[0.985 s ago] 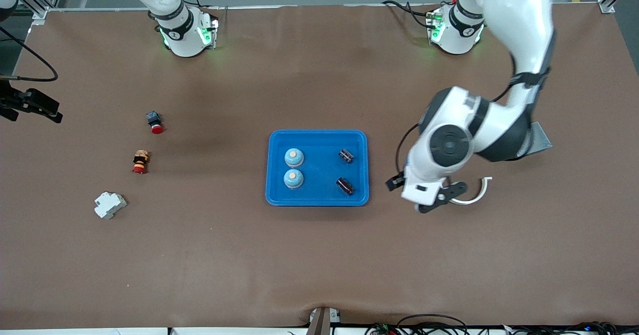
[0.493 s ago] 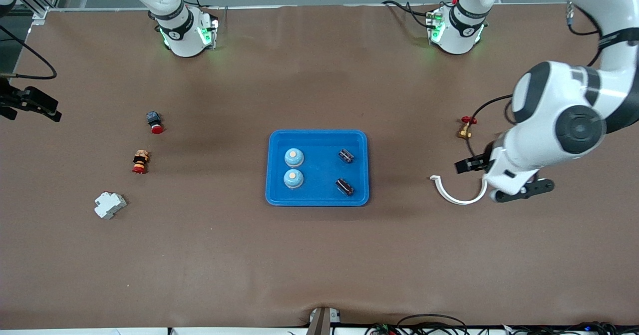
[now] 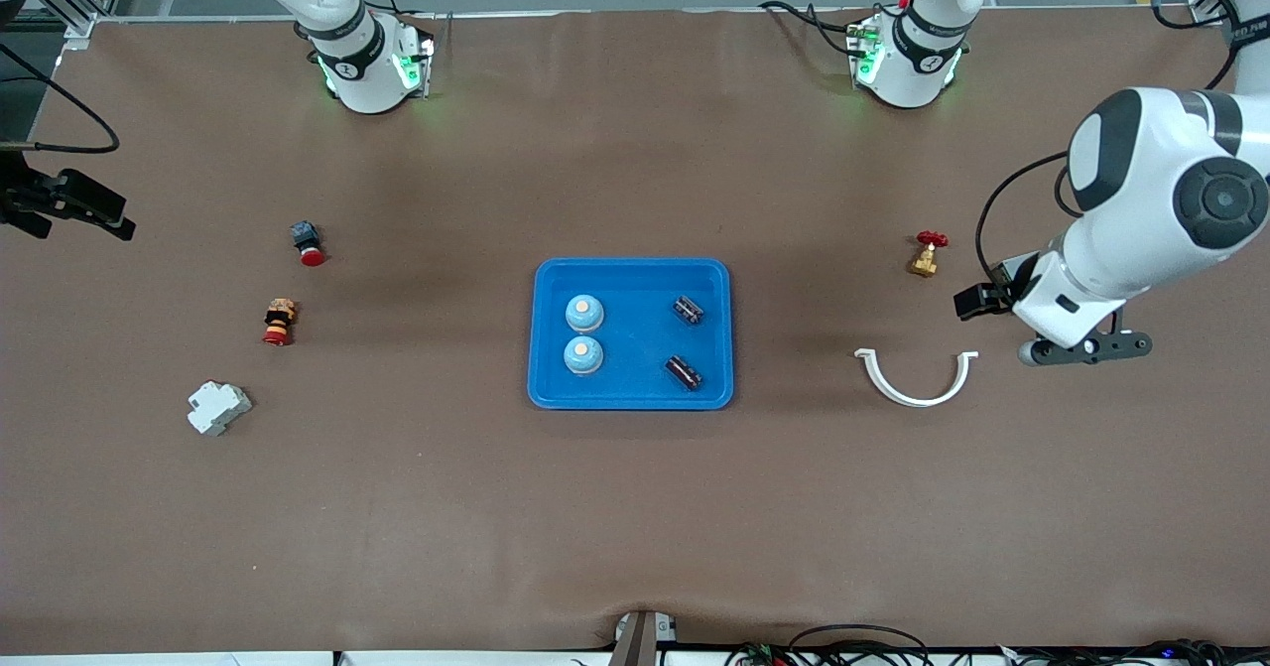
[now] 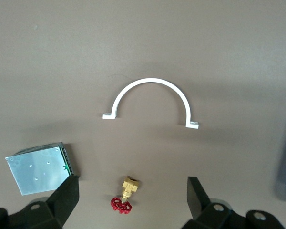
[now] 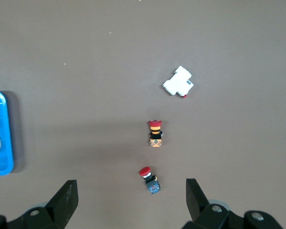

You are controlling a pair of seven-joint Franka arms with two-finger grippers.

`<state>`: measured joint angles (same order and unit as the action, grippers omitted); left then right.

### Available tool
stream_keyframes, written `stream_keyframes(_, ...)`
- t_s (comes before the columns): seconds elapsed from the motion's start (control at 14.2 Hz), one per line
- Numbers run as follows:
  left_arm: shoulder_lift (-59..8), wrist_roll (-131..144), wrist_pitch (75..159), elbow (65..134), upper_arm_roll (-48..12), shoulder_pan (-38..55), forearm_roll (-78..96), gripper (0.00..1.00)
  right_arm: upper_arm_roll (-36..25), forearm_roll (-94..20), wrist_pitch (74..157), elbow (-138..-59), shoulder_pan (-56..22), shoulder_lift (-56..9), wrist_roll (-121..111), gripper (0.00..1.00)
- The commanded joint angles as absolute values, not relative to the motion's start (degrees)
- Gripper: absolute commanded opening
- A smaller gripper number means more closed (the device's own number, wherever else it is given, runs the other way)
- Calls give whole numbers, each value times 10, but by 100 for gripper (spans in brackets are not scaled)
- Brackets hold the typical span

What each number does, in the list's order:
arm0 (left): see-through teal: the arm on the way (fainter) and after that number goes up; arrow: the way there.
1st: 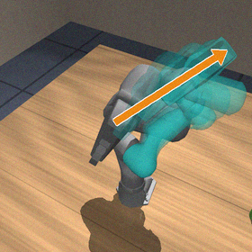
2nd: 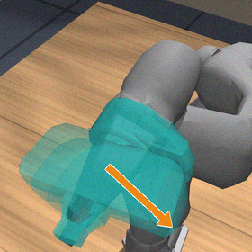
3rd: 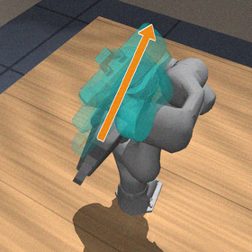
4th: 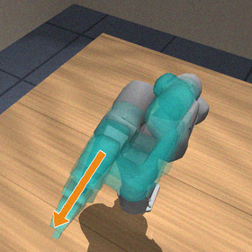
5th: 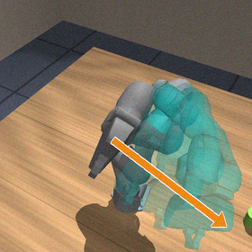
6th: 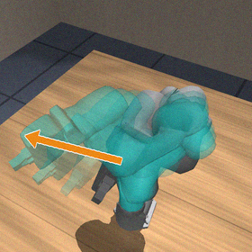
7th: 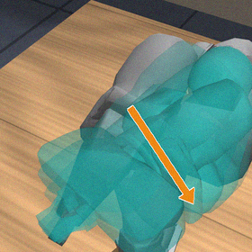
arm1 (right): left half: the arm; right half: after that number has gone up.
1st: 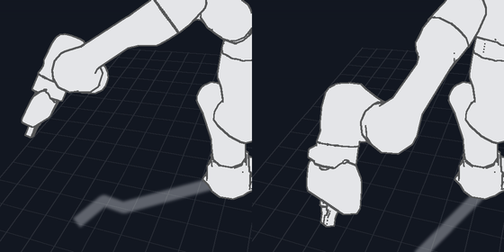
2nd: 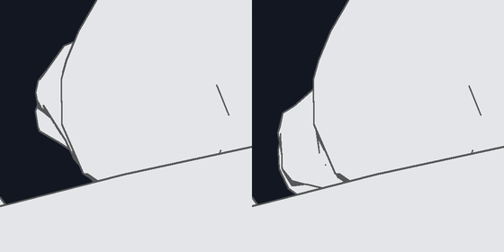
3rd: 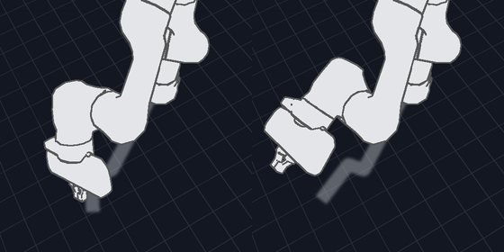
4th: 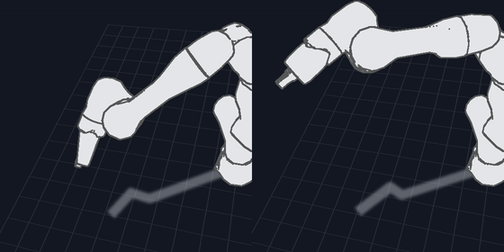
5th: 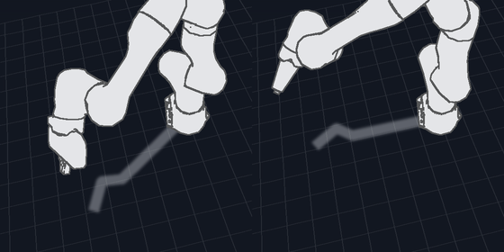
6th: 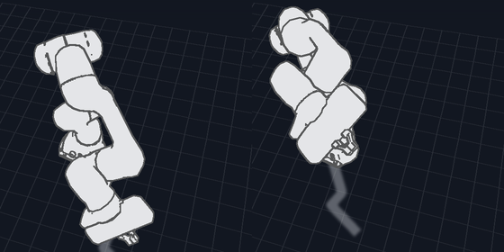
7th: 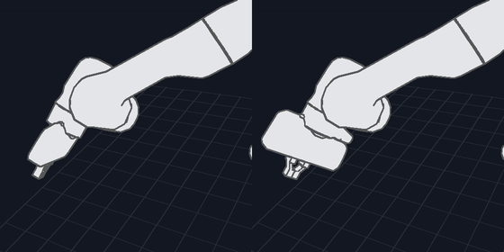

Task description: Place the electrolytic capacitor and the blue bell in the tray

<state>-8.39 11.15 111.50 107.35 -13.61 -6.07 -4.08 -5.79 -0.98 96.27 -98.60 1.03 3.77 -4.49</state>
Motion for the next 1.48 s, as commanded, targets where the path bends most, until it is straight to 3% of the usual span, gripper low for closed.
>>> stream_keyframes(0.0, -29, 36, 1128, 1112, -140, -94, -29, 100, -65, -21, 962, -1000, 3, 57, -49, 100)
stream_keyframes(0.14, -24, 32, 1120, 1087, -137, -96, -26, 100, -65, -22, 964, -1000, 3, 57, -50, 100)
stream_keyframes(0.35, -62, 40, 1022, 958, -140, -84, -18, 100, -65, -23, 964, -1000, 4, 58, -50, 100)
stream_keyframes(0.56, -69, 37, 1009, 888, -140, -77, -22, 100, -65, -23, 965, -1000, 4, 58, -50, 100)
stream_keyframes(1.41, -81, 38, 1005, 882, -137, -81, -29, 100, -61, -21, 962, -965, -2, 42, -40, 100)
